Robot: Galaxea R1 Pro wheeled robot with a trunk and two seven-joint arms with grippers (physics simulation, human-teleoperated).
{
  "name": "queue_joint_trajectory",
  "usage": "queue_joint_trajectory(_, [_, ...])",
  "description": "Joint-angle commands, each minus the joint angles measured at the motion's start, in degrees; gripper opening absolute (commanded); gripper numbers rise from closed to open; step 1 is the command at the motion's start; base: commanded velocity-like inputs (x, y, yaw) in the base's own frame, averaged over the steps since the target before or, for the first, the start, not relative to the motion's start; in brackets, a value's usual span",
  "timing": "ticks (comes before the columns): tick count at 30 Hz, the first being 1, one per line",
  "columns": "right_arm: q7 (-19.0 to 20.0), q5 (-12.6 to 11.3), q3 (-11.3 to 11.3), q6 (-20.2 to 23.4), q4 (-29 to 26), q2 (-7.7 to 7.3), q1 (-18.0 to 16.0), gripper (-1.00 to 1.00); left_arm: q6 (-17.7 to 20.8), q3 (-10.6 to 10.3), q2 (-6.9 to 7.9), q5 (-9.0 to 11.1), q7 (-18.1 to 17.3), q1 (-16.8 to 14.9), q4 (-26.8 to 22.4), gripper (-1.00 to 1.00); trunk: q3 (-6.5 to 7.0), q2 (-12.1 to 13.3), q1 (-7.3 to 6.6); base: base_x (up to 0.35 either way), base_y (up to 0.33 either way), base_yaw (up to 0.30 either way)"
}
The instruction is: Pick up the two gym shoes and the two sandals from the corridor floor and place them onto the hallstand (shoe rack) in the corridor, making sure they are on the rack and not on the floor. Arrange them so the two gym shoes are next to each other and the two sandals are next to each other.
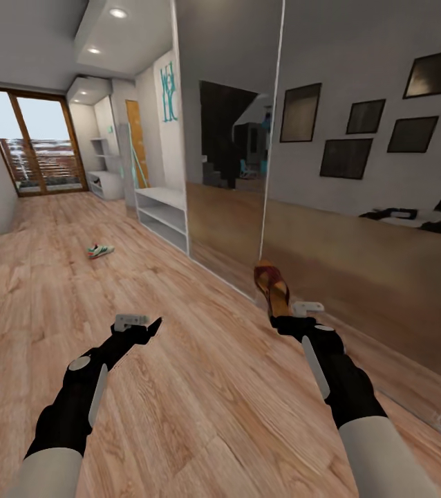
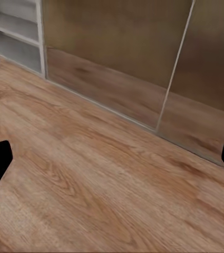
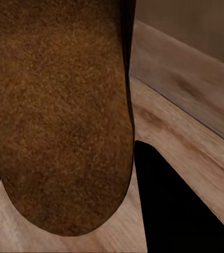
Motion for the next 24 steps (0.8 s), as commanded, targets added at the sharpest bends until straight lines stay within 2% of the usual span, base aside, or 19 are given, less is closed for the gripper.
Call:
queue_joint_trajectory(1, [-0.5,-0.7,0.1,0.3,-0.1,-0.01,0.0,-1.00,0.3,0.2,-0.08,-0.4,-0.5,-0.1,-0.1,1.00,-0.06,0.0,0.01,0.241,0.231,0.290])
queue_joint_trajectory(13, [-0.5,-0.7,0.1,0.3,-0.1,-0.01,0.0,-1.00,0.2,0.2,-0.08,-0.4,-0.5,0.0,-0.1,1.00,-0.06,0.0,0.01,0.249,0.219,0.291])
queue_joint_trajectory(24, [-0.5,-0.7,0.1,0.3,-0.1,-0.01,0.0,-1.00,0.2,0.2,-0.08,-0.4,-0.5,0.0,-0.1,1.00,0.34,0.0,0.01,0.312,0.107,0.276])
